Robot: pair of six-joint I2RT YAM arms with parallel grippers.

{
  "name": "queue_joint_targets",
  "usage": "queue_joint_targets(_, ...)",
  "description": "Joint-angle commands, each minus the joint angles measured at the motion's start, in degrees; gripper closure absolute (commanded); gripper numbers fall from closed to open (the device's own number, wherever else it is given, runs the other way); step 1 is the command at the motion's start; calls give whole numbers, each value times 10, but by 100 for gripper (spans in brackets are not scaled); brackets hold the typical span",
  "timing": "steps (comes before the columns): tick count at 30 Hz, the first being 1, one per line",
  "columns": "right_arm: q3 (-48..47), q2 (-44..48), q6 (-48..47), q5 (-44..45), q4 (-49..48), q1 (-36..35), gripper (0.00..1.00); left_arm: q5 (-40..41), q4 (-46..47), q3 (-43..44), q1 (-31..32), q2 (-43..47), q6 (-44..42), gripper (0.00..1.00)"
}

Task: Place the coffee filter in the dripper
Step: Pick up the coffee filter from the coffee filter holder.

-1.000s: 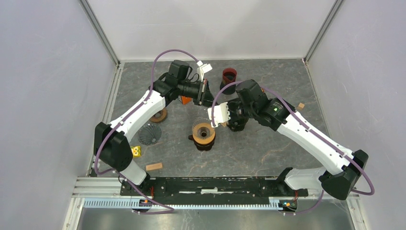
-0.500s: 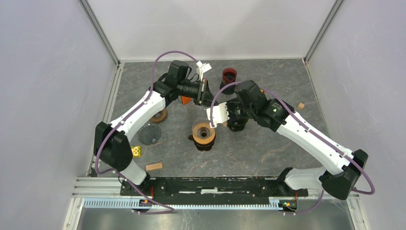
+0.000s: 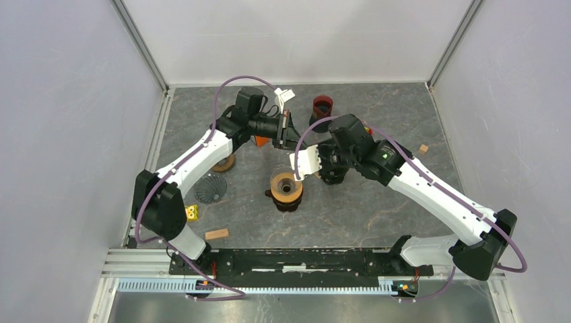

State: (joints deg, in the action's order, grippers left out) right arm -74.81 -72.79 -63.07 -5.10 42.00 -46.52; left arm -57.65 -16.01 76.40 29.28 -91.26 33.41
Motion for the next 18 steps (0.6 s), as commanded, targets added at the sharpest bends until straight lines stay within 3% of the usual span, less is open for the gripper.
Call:
queue_joint_targets(1, 7, 15, -1, 11, -27, -4, 71, -34, 81, -15, -14, 13, 85, 98)
queue_joint_targets(18, 6, 5, 10, 37, -55, -12, 73, -48, 100, -30, -16, 17, 98, 98)
